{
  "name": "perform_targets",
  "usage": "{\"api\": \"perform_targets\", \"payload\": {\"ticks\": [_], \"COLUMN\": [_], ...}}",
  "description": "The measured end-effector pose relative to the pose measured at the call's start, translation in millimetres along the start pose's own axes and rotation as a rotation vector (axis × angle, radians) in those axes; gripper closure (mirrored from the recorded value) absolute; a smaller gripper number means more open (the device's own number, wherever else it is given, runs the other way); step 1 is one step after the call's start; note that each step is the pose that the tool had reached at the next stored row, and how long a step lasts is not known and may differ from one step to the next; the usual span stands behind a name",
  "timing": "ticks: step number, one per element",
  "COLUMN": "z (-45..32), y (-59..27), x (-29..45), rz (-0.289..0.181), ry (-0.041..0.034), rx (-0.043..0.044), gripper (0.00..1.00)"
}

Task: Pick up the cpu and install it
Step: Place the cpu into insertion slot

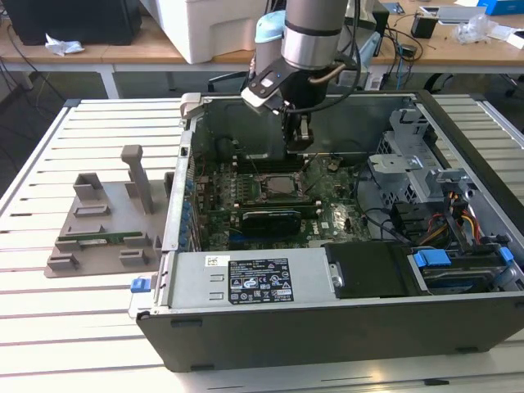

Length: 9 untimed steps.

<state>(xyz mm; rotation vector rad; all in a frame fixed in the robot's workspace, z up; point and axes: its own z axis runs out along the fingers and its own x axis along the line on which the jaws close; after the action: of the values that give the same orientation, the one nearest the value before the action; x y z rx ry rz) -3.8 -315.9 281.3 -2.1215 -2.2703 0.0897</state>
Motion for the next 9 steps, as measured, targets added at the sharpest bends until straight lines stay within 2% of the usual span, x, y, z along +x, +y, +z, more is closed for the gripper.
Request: {"api": "perform_targets", "payload": {"ticks": [1,2,7,9], "z": [-6.4,-17.1,-39.1,-45.3], "y": [-0.4,-1.1,-2.5,-2.9], "x": [-0.1,-0.3,-0.6,-0.7], "rz": [0.0,0.0,0.0,0.0], "ry": [0.0002,-0.0001,0.0,0.0], "rx": [-0.0002,-0.0001,-0.0001,-0.0001], "gripper": [0.89,0.89,0.89,0.89]}}
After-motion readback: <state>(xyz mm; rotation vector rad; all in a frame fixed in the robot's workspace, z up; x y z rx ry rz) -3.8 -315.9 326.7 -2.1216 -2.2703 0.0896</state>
